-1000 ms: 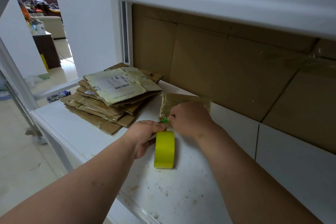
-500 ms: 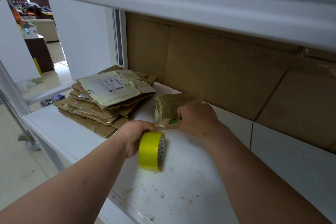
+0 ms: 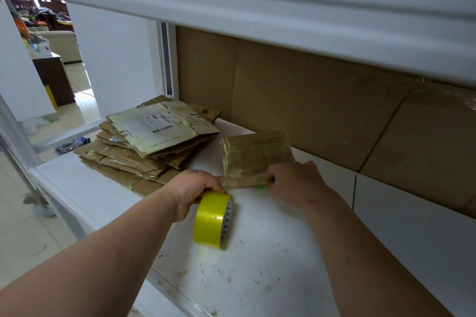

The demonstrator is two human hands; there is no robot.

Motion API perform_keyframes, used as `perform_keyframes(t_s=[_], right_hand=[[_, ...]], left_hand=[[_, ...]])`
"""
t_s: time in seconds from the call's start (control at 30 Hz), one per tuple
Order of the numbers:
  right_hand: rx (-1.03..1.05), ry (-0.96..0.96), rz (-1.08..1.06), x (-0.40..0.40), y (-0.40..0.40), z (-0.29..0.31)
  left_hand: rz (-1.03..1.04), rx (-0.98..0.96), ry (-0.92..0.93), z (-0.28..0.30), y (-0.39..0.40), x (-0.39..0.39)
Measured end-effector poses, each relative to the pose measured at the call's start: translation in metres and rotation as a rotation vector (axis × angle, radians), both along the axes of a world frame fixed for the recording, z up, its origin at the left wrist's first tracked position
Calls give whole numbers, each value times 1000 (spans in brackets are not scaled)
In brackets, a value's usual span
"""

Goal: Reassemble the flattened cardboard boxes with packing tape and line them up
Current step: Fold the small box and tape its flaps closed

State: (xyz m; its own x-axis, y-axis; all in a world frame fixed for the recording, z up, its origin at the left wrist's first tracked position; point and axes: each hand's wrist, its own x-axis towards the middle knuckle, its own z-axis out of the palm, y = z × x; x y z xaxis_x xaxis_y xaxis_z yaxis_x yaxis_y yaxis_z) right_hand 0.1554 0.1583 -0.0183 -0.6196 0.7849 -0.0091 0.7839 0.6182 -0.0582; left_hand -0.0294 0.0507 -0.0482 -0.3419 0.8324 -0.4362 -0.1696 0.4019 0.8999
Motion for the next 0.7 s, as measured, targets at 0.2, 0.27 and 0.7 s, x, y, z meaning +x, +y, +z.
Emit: perform_keyframes(t_s=[0.2, 0.27, 0.7], right_hand=[[-73, -239, -72, 10, -13, -34], [31, -157, -79, 9, -13, -27], [84, 199, 45, -38, 10, -27]], left_hand=[[-3, 12, 67, -6, 0, 0], [11, 16, 76, -7, 1, 0], [-34, 32, 86, -3, -2, 0]])
